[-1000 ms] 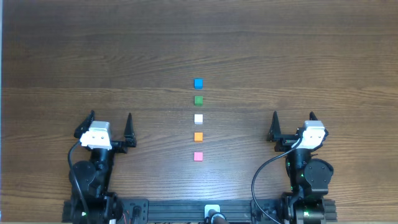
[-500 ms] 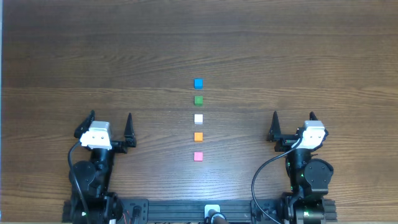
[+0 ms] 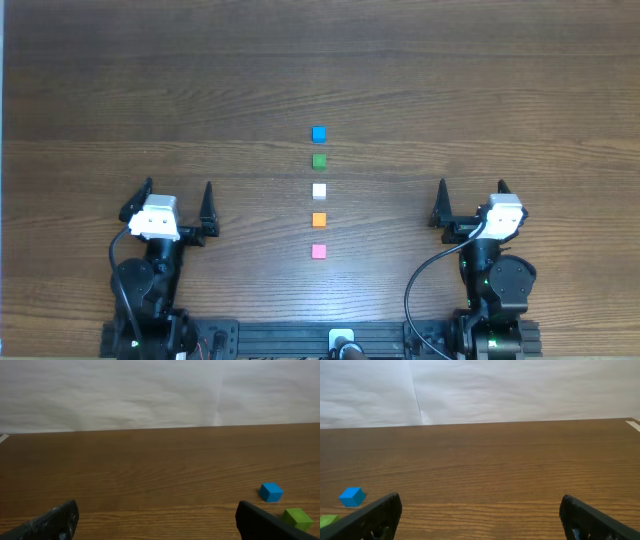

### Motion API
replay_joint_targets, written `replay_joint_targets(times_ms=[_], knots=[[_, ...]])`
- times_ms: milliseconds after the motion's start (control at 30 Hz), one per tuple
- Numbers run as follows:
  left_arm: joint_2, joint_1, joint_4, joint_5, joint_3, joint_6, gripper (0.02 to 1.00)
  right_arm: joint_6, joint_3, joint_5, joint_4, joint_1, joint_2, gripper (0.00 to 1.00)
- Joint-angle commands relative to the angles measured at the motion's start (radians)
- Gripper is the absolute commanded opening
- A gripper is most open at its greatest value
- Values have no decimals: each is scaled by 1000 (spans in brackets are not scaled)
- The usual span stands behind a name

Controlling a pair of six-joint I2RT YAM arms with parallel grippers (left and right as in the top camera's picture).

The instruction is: Stack Cubes

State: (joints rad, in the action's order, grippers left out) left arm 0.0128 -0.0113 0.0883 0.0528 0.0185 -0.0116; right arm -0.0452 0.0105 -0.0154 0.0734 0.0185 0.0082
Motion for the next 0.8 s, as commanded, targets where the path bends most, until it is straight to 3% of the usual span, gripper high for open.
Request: replay_joint_targets(times_ms=[33,600,800], knots=[[-10,-4,5,9,-3,-8,1000,1,-5,9,2,-5,-3,991],[-10,-4,5,10,-3,-5,1000,1,-5,9,2,-5,-3,993],[-5,-4,-11,23,8,127,1000,1,-5,9,2,-5,-3,991]])
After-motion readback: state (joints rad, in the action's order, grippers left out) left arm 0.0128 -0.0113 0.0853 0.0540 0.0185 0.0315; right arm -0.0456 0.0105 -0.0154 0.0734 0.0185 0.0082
